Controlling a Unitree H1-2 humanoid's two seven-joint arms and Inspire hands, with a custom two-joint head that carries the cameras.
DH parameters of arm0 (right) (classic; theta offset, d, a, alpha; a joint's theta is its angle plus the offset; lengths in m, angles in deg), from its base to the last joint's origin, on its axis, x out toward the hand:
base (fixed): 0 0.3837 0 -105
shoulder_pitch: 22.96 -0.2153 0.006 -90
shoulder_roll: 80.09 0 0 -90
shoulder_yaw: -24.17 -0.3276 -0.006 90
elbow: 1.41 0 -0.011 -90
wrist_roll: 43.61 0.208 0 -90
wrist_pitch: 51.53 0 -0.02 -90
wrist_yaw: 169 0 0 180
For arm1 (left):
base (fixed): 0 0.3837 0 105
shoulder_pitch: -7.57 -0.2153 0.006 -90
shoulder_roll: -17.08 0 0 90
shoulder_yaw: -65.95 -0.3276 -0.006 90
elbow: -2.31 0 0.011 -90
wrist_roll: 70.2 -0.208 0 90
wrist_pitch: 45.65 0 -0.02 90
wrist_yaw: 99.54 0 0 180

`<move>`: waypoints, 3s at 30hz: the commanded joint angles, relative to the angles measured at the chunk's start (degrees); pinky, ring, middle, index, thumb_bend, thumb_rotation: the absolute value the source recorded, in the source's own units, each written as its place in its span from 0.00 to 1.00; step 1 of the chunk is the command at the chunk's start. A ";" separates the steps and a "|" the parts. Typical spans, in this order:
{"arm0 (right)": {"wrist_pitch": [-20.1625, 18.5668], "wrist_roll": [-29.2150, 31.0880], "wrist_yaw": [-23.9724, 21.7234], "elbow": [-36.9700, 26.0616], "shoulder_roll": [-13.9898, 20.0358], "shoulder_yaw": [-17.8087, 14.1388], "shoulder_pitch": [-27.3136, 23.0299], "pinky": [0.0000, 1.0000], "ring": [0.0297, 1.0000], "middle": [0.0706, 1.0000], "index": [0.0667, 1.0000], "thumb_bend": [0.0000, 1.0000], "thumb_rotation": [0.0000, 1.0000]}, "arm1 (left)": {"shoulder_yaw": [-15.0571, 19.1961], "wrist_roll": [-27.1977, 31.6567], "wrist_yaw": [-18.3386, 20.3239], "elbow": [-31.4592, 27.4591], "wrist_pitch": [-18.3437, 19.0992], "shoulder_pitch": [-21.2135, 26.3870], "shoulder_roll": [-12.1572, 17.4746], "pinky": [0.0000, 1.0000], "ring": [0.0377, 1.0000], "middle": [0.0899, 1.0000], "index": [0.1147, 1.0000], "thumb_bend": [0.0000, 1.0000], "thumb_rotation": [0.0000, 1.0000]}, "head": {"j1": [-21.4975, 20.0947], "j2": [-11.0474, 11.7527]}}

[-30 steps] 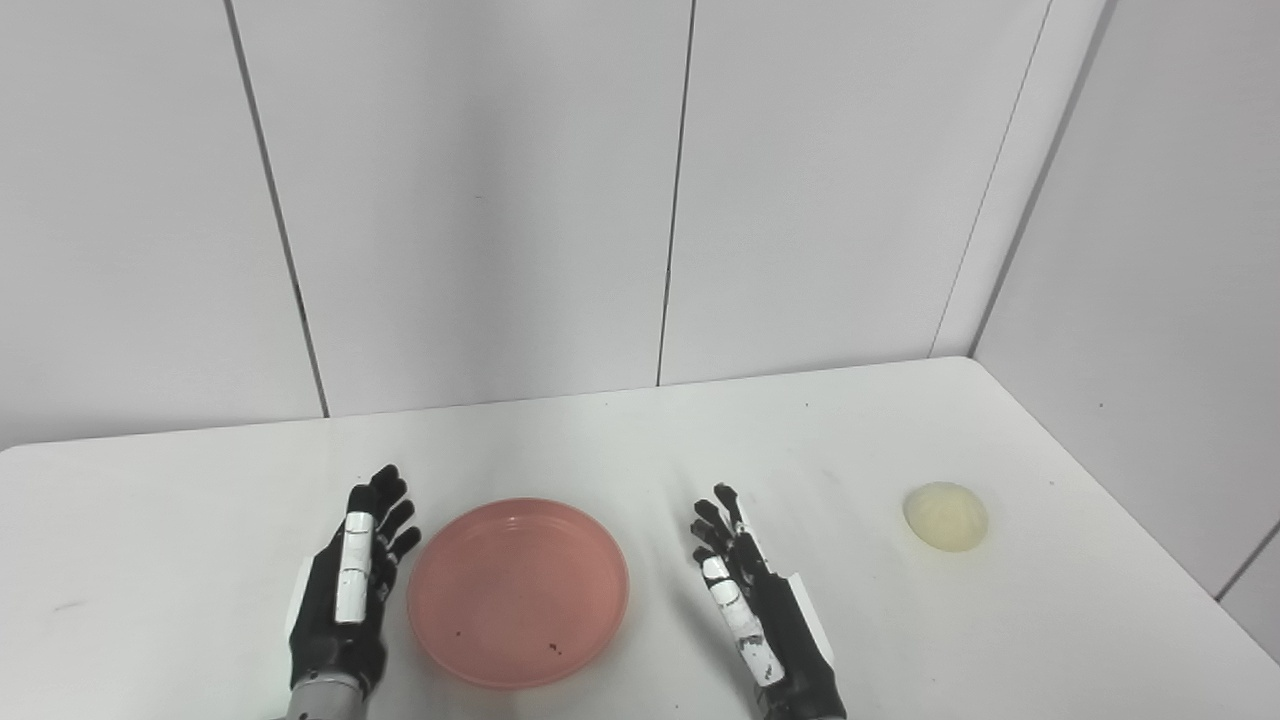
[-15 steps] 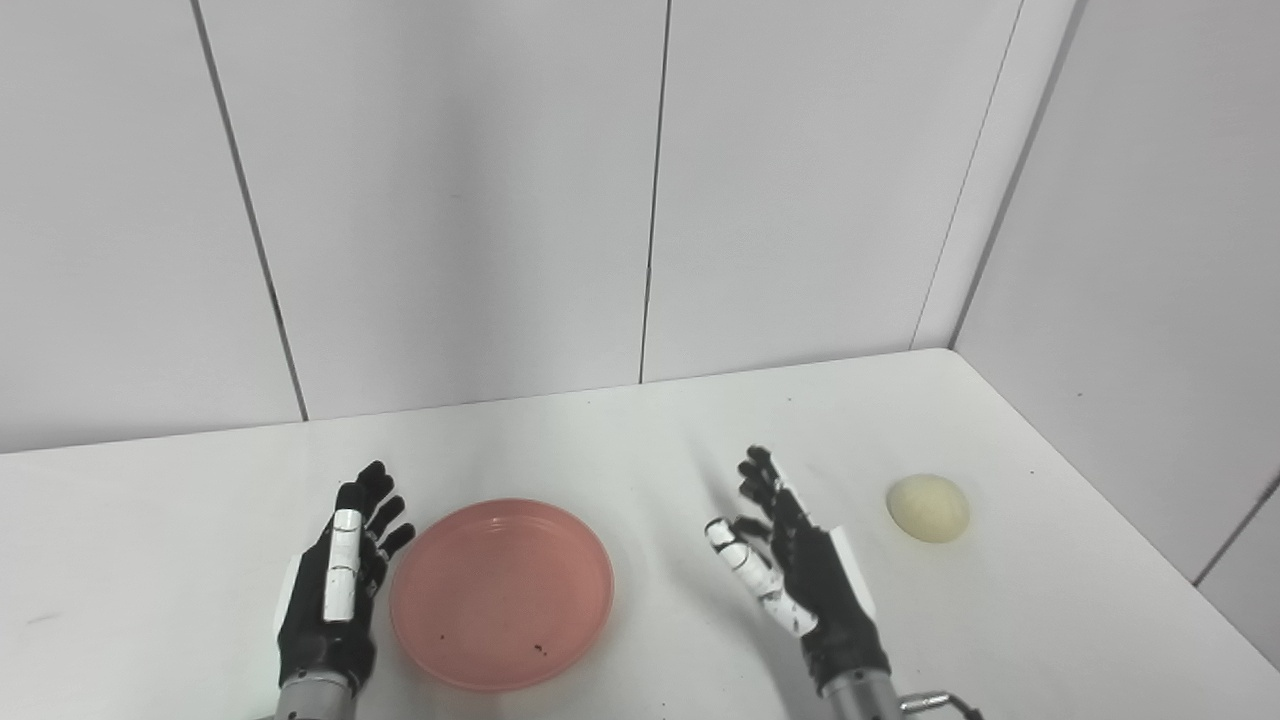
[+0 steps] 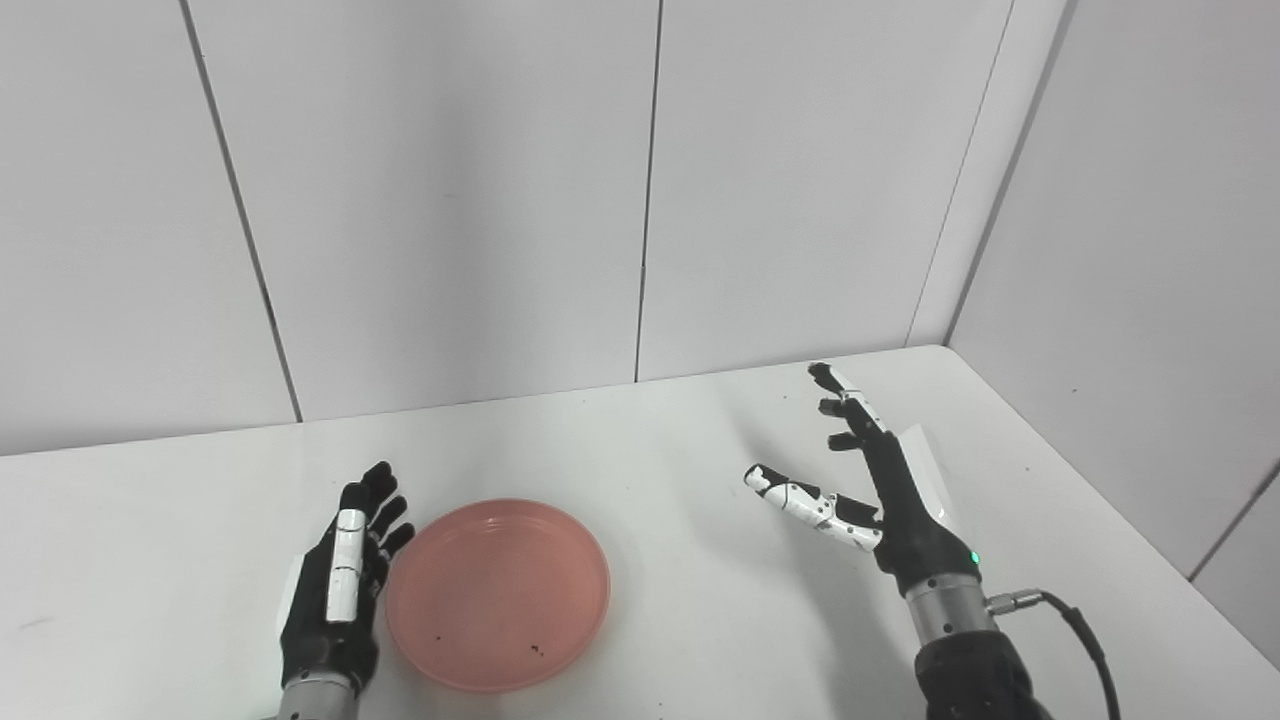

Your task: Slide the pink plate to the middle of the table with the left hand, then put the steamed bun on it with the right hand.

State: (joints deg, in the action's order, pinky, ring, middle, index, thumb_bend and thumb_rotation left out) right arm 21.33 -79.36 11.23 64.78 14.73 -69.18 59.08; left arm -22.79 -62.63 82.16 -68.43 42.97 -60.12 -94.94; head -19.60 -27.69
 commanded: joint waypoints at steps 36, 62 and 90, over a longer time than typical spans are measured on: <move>-0.77 -1.59 0.64 24.20 14.81 -7.43 -3.26 0.76 0.85 0.84 0.80 0.99 0.54 | -0.20 0.59 0.55 -0.39 -0.24 1.08 -0.37 0.88 0.93 0.95 0.80 0.75 0.88 | 0.55 -0.15; 1.93 4.37 4.06 32.58 14.96 -3.67 -4.85 0.72 0.83 0.84 0.78 1.00 0.61 | -0.13 0.66 0.93 -0.22 -0.15 1.01 -0.19 0.90 0.93 0.95 0.82 0.76 0.88 | 1.18 -0.24; 2.29 7.84 5.39 37.68 14.33 -3.43 -5.31 0.75 0.89 0.88 0.77 1.00 0.56 | -0.23 0.47 1.28 -0.75 0.62 0.76 -0.27 0.91 0.93 0.96 0.81 0.78 0.88 | 1.58 -0.48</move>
State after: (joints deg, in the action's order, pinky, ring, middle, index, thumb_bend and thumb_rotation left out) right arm 22.75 -72.86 17.25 101.69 28.33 -72.47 54.50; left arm -22.79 -62.39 83.29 -68.53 43.48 -60.08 -94.93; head -18.02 -28.12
